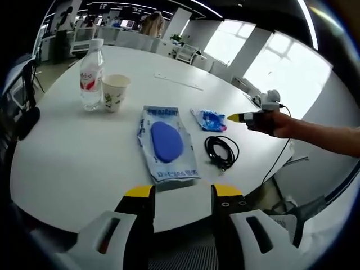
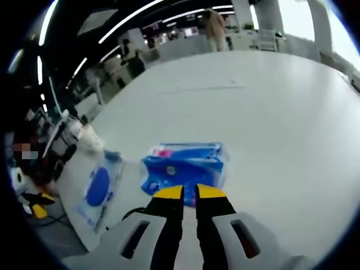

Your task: Arrange the tabletop items into an orderly group along one side of the table until the central work area is clear of visible clutter.

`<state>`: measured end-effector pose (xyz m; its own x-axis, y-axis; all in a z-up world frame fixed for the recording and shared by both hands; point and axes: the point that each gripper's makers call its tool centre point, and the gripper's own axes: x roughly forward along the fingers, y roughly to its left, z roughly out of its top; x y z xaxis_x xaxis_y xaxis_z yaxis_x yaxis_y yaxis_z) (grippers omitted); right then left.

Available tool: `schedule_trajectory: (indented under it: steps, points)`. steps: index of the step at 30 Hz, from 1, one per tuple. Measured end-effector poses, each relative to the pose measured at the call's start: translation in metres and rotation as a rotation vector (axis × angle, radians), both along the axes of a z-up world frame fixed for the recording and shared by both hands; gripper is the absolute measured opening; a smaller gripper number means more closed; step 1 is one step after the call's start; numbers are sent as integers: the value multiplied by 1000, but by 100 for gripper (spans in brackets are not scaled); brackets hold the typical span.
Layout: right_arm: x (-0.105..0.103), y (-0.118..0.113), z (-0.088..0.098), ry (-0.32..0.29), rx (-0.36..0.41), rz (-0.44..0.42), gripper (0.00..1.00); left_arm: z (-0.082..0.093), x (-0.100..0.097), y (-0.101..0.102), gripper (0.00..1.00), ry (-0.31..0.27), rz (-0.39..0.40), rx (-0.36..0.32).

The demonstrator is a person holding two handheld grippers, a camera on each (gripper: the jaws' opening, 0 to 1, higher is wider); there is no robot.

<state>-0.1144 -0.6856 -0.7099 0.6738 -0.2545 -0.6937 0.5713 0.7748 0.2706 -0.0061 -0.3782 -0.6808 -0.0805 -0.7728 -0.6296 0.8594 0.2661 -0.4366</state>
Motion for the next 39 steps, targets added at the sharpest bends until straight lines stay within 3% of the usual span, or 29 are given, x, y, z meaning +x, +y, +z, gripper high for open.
schedule_trajectory:
  steps: [13,28,39]
  points:
    - [32,17,3,1,-8,85,5,-7,-4,-3,37,25,2,2]
    - [84,54,-6,10,6,266,6,-24,-8,-8,36,77,31,26]
    - [112,68,-14,35,-10,395,6,-37,-9,-10,34,113,64,56]
